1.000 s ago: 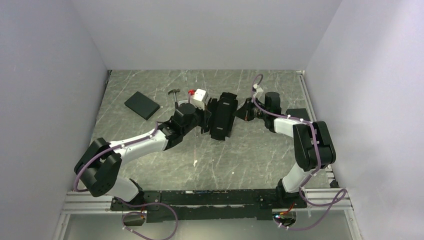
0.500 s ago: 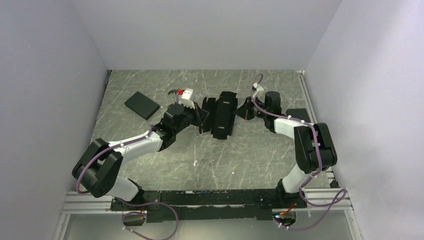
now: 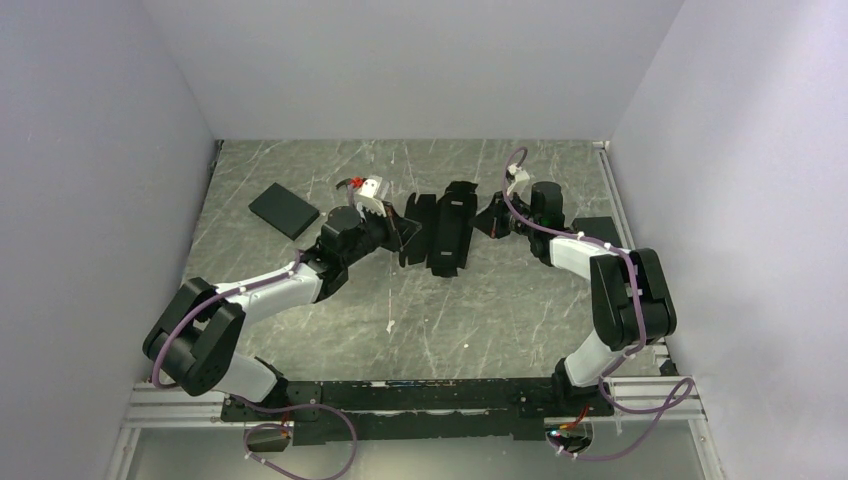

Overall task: Fold the paper box
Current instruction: Fold the paper box at the center of the board.

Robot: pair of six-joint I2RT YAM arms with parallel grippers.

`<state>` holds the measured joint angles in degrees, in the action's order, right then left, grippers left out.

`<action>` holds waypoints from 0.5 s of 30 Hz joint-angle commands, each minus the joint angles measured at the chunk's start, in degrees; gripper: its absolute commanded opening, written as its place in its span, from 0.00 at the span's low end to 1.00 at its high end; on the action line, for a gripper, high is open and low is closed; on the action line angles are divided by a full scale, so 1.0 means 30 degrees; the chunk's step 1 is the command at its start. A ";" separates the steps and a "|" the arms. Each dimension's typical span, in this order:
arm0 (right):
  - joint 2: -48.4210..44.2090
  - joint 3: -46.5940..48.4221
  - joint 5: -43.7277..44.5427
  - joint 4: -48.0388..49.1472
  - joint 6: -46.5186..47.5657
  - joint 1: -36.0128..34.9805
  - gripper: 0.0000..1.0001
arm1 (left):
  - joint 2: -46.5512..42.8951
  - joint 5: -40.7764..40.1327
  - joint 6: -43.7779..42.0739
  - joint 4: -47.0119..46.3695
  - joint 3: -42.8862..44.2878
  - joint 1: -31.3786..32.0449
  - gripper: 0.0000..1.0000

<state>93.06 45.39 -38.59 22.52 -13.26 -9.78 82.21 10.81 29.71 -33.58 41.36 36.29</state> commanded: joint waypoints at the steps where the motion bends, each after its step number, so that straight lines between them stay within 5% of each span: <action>1: -0.0762 0.0193 -0.0969 0.0586 0.0281 -0.0415 0.00 | -0.0180 0.1747 0.0908 -0.1745 0.0663 0.0206 0.00; 15: -0.1030 0.0093 -0.1078 0.0773 0.0113 -0.0445 0.00 | 0.0007 -0.0043 -0.1579 0.2633 0.2674 0.1235 0.00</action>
<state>92.97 45.36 -37.69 22.33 -13.06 -9.78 82.24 10.44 27.03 -27.81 45.36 37.69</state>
